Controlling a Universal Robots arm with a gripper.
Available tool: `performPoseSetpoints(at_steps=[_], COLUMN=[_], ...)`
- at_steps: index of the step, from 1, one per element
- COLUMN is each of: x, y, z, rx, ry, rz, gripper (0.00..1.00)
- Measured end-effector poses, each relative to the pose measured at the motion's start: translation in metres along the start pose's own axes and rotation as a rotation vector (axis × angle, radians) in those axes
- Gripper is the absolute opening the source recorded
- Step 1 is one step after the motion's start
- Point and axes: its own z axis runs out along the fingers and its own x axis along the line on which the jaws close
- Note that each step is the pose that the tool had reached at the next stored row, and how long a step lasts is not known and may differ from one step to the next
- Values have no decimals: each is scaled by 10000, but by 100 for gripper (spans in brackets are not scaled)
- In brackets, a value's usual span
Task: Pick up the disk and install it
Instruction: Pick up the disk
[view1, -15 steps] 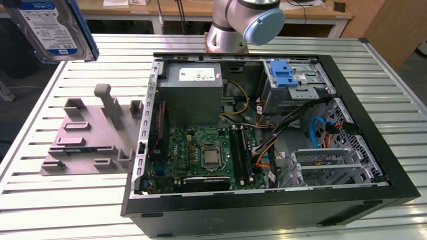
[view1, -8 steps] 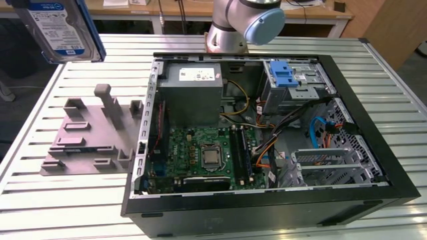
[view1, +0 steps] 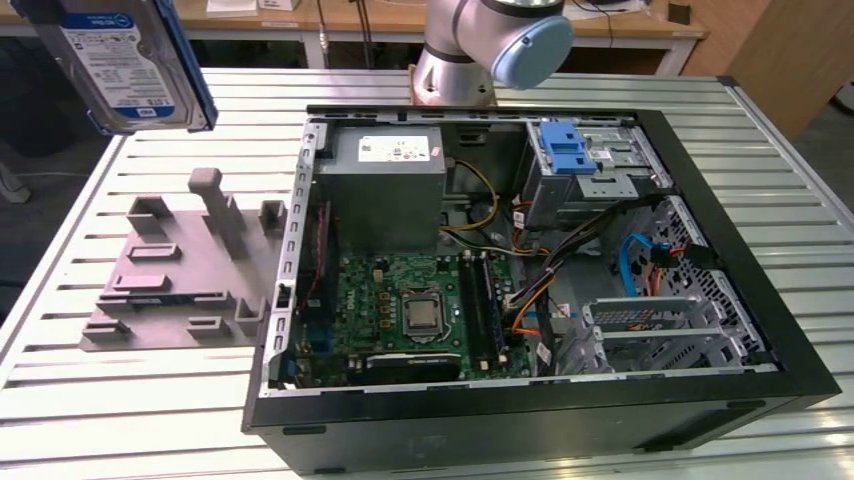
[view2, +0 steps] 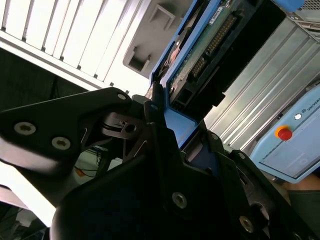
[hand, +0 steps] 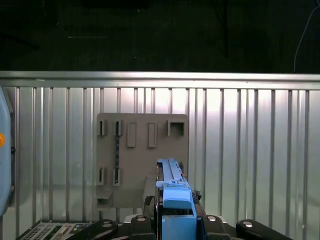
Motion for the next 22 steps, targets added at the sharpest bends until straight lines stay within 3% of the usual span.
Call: performPoseSetpoints(at_steps=[22], x=[48], y=[-431], z=[7], rx=[-408], ry=[1], rz=[2], gripper=[36])
